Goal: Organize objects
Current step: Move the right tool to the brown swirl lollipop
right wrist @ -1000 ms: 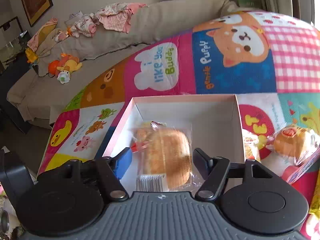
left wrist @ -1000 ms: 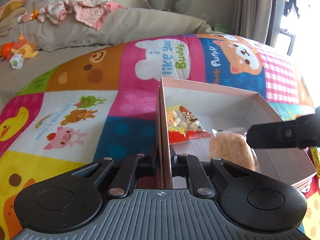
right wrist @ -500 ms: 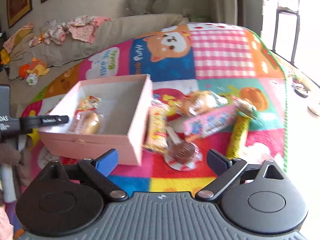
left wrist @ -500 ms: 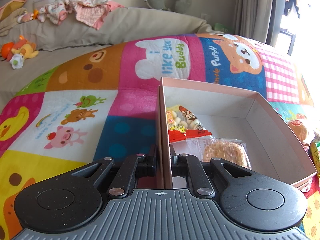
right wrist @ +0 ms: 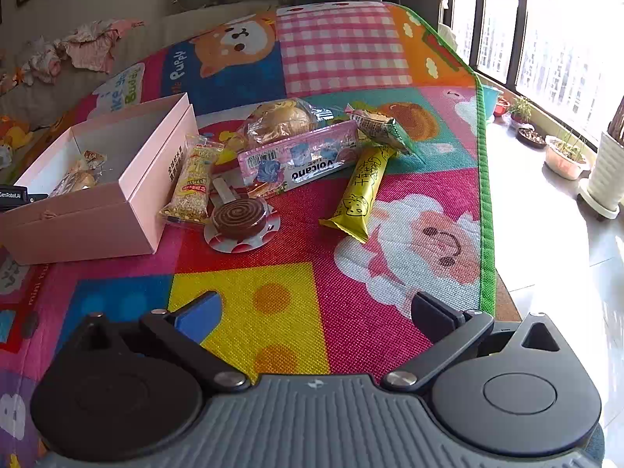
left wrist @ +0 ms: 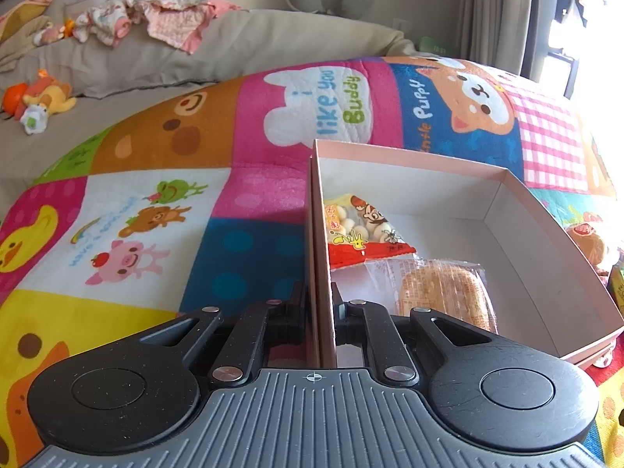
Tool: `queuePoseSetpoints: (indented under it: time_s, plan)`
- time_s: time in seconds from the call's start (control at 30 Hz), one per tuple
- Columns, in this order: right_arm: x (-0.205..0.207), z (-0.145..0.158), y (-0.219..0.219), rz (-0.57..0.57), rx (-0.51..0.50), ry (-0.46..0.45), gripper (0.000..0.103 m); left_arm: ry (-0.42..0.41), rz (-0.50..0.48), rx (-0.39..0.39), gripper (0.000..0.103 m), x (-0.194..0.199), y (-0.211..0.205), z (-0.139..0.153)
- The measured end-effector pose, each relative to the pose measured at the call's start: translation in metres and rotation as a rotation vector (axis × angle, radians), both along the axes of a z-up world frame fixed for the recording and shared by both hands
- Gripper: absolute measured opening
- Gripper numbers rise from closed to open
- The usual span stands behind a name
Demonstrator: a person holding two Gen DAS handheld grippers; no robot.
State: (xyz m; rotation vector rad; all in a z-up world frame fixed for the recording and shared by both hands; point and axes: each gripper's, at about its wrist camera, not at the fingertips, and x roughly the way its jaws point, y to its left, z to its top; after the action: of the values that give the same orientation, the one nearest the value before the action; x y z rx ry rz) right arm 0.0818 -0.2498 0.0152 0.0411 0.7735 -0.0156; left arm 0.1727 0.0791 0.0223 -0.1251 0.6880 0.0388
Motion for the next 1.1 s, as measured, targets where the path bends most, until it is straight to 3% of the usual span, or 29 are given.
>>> queuePoseSetpoints:
  time_s: [0.6,0.7,0.83,0.97,1.1]
  plan:
    - [0.001,-0.009,0.006,0.06,-0.021,0.016,0.103,-0.016,0.007,-0.015,0.012,-0.002,0.002,0.003]
    - [0.007,0.004,0.012,0.121,-0.021,-0.033,0.088,-0.018,0.007,-0.012,0.012,-0.002,0.001,0.003]
    - [0.032,0.022,0.021,0.156,-0.017,-0.087,0.076,-0.018,0.007,-0.014,0.012,-0.002,0.001,0.003]
    - [0.066,0.023,0.025,0.158,0.062,-0.053,0.068,-0.018,0.007,-0.013,0.012,-0.002,0.001,0.003]
    - [0.094,0.011,0.023,0.122,0.132,0.016,0.051,-0.018,0.007,-0.013,0.012,-0.003,0.001,0.003]
